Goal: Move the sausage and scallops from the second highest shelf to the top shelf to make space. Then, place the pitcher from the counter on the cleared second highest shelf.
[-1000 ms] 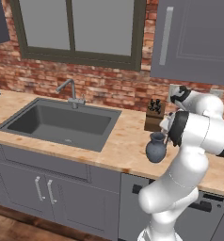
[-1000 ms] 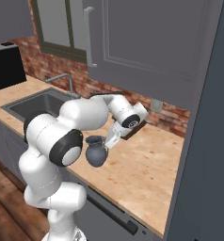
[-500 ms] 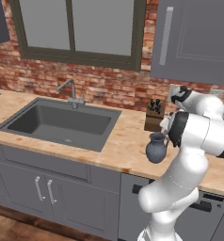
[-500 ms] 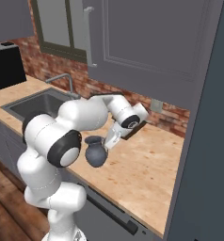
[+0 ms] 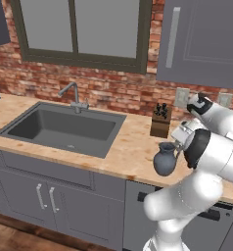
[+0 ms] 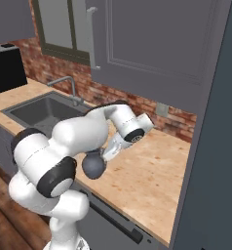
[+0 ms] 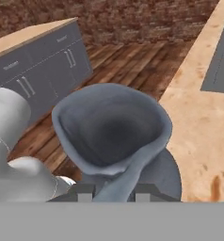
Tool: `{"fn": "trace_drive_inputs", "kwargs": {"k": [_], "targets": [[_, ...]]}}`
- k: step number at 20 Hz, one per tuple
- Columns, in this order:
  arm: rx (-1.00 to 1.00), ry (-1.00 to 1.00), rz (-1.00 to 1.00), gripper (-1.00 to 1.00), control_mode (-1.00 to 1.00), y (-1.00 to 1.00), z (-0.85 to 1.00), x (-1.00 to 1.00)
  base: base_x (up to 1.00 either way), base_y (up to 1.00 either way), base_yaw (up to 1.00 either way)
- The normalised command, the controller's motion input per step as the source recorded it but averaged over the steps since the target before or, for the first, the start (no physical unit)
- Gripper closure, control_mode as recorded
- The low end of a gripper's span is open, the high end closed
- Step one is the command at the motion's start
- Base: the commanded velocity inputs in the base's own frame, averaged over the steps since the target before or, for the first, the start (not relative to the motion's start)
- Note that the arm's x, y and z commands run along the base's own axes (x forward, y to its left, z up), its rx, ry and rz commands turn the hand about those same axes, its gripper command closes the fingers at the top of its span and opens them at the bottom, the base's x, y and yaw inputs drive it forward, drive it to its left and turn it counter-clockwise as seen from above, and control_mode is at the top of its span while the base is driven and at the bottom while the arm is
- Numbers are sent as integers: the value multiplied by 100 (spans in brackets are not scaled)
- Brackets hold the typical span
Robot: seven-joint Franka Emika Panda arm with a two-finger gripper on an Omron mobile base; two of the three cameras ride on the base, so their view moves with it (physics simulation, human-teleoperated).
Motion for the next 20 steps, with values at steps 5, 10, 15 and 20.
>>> {"fn": "trace_drive_inputs", "kwargs": {"k": [5, 10, 15, 20], "targets": [[0, -3, -25, 100, -100, 49, 41, -81, 0, 0, 0], [-6, 0, -39, 100, -100, 61, 52, -77, 0, 0, 0], [-20, 1, -55, 100, -100, 49, 49, -80, 0, 0, 0], [-24, 6, -62, 100, -100, 23, 46, -62, 0, 0, 0]]}}
